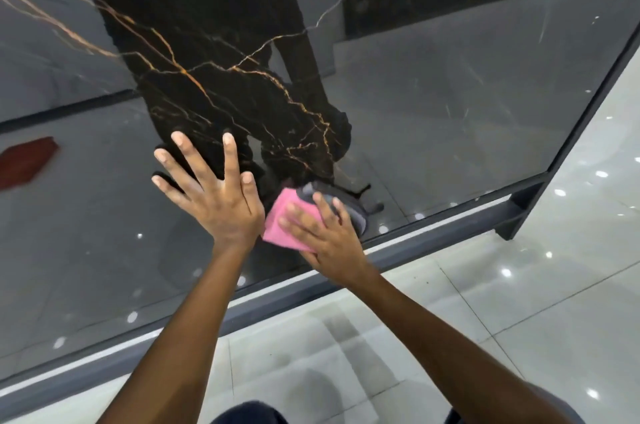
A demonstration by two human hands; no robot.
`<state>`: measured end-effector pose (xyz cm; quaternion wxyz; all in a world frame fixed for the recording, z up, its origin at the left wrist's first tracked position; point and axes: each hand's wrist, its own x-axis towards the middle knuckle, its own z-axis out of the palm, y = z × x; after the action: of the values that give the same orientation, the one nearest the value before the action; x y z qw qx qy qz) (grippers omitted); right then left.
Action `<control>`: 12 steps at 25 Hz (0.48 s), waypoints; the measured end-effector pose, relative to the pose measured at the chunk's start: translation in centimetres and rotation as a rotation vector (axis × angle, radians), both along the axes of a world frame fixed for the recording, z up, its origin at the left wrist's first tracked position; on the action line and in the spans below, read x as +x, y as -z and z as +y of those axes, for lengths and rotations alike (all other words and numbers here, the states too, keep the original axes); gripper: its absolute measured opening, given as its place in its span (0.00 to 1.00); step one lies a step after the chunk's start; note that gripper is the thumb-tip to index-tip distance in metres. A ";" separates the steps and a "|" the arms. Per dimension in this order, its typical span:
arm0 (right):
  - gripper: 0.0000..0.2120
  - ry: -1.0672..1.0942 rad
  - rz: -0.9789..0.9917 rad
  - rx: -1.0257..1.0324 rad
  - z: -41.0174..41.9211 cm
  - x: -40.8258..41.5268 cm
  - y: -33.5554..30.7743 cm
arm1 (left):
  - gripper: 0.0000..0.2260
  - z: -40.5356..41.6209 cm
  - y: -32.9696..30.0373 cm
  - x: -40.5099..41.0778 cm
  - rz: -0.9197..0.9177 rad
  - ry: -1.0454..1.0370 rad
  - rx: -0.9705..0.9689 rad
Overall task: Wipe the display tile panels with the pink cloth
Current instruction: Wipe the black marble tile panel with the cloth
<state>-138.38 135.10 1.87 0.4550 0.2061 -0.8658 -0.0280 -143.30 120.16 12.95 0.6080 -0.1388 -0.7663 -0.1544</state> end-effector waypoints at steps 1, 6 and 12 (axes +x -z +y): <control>0.35 -0.029 -0.040 0.146 0.3 1.1 2.4 | 0.24 -0.3 0.0 0.4 -0.012 -0.001 -0.020; 0.38 -0.051 0.030 0.096 8.2 0.0 0.3 | 0.22 1.2 -0.2 4.2 -0.180 0.157 0.098; 0.41 0.110 0.207 -1.770 17.2 -1.9 -2.1 | 0.23 3.0 1.9 2.3 -0.178 0.099 -0.335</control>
<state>-140.25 152.34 3.93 0.5213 -0.2659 -0.5336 0.6105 -140.98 123.16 11.05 0.4977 -0.2616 -0.8243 -0.0661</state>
